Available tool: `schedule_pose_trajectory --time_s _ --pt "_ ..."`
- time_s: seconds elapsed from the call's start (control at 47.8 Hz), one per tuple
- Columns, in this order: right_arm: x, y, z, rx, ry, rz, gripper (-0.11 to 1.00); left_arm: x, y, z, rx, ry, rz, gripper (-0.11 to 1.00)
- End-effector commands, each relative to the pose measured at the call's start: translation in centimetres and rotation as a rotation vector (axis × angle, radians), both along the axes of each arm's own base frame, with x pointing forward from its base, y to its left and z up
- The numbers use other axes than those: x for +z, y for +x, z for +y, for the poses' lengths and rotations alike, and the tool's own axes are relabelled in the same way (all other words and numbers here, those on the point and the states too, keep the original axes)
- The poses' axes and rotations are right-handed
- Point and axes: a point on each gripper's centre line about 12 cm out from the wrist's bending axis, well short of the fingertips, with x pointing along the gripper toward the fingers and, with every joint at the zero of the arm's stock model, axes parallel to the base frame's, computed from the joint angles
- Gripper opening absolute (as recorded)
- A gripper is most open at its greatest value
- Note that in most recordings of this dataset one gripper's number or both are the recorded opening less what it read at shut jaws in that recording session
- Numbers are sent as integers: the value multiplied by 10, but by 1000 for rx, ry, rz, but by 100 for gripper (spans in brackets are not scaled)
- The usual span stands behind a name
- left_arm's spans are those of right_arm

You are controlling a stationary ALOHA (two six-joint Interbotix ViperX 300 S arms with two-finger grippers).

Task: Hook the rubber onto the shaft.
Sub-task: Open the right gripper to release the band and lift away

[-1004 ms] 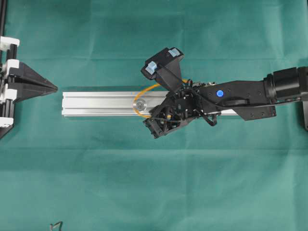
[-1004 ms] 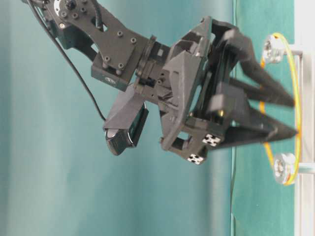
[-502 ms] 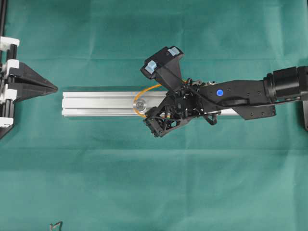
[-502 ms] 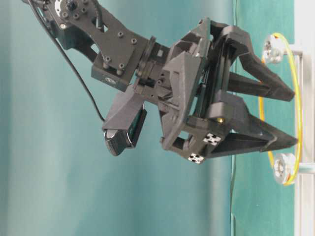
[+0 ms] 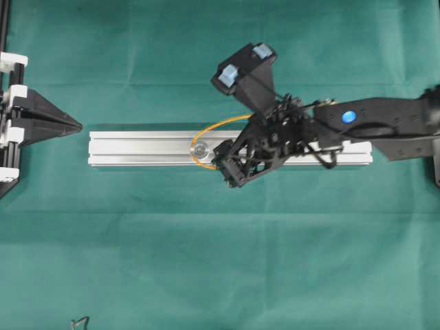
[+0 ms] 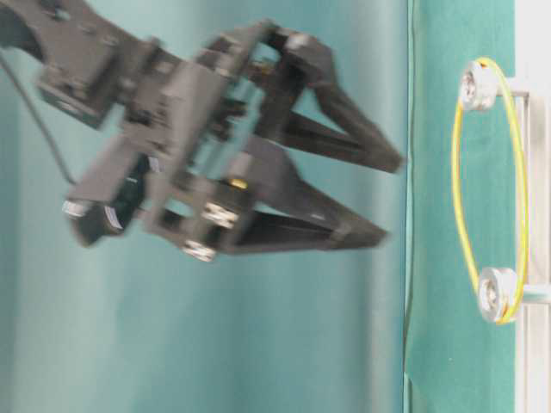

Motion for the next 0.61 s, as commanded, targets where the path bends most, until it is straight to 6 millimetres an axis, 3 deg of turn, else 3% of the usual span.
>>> schedule_pose_trajectory --time_s 0.0,0.272,0.586 --pt "35 -5 -1 4 -10 -60 92 13 3 0 -1 3 -32 0" --pt "61 -19 -3 20 -33 -70 92 14 3 0 0 1 -34 0" --pt "62 -20 -3 37 -46 -68 92 13 3 0 1 0 -32 0"
